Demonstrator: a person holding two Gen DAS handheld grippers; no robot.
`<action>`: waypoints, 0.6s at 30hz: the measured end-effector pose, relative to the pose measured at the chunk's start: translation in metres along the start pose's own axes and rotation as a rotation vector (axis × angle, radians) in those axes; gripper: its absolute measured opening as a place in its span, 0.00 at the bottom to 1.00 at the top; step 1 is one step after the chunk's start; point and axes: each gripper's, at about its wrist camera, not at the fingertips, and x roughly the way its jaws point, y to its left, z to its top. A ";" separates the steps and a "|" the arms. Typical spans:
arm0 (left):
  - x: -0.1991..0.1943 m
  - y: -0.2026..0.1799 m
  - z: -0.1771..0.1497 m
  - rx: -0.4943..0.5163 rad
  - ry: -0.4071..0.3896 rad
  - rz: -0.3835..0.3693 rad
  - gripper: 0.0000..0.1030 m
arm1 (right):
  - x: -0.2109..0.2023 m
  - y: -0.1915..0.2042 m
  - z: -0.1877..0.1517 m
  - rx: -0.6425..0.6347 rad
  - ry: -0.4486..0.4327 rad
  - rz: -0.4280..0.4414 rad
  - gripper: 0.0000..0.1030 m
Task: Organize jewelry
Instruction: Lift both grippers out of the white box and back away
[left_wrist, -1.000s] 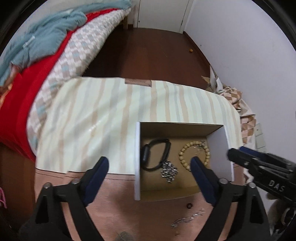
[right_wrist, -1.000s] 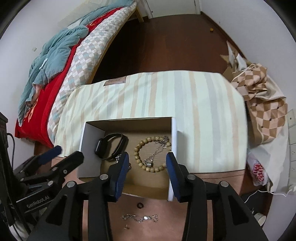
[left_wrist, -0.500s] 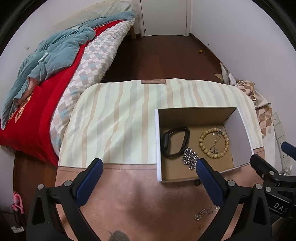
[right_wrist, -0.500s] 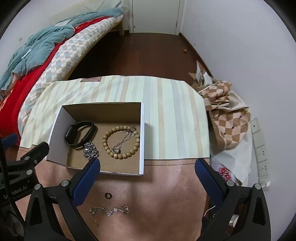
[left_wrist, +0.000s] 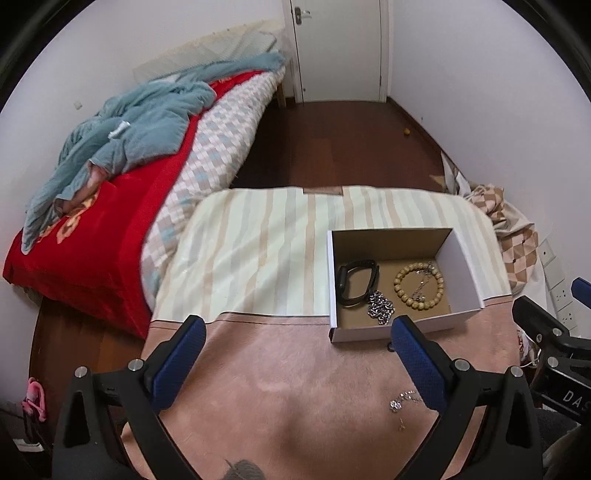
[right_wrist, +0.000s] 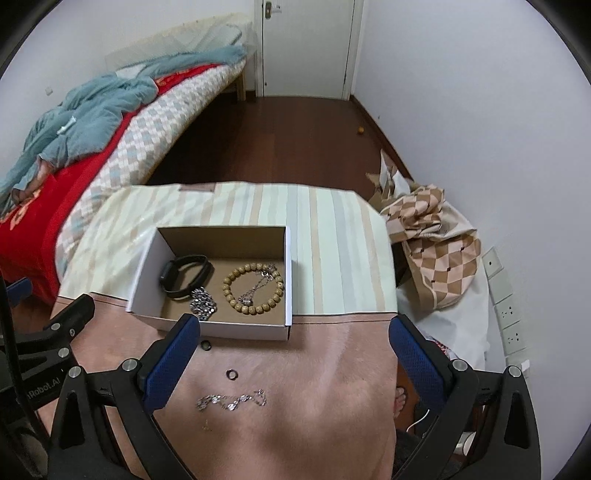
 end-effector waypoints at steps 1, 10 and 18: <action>-0.007 0.001 -0.002 -0.005 -0.011 -0.002 0.99 | -0.010 0.000 -0.002 0.003 -0.016 0.002 1.00; -0.068 0.008 -0.015 -0.024 -0.115 -0.005 0.99 | -0.071 -0.005 -0.020 0.030 -0.105 -0.011 1.00; -0.099 0.007 -0.027 -0.024 -0.145 -0.040 0.99 | -0.114 -0.009 -0.036 0.042 -0.156 -0.020 1.00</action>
